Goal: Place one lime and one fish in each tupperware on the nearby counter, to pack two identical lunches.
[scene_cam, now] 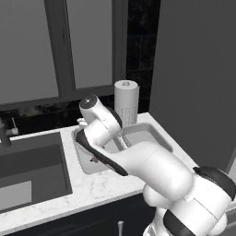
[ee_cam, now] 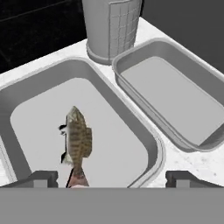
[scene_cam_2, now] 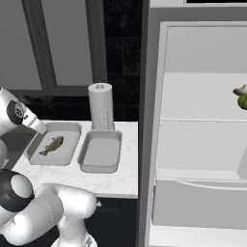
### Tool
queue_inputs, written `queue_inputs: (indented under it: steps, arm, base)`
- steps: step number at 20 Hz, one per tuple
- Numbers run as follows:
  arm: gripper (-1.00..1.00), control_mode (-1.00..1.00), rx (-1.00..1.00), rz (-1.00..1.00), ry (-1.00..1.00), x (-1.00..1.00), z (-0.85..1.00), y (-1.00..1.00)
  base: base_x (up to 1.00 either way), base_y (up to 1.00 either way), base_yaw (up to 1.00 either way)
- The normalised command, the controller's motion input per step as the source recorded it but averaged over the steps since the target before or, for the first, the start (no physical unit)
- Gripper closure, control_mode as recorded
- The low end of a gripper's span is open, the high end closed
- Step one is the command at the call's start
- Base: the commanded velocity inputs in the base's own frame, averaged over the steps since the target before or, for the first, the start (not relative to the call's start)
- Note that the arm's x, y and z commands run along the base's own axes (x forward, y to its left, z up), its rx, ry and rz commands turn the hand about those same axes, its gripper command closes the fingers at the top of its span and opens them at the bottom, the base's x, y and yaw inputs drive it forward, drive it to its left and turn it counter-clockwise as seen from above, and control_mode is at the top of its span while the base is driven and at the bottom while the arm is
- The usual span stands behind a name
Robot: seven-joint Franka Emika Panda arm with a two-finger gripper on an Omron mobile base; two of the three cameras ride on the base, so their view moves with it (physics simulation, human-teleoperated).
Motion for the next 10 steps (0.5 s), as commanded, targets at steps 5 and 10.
queue_inputs:
  steps: [5, 10]
  arm:
    - [-1.0, -1.0, 0.02, 0.0, 0.0, -1.0, 0.25, -0.35]
    - [-1.0, 1.0, 0.0, 0.0, 0.0, -0.6, 0.04, -0.21]
  base:
    - [0.0, 0.0, 0.0]
    - [-0.4, -0.16, 0.0]
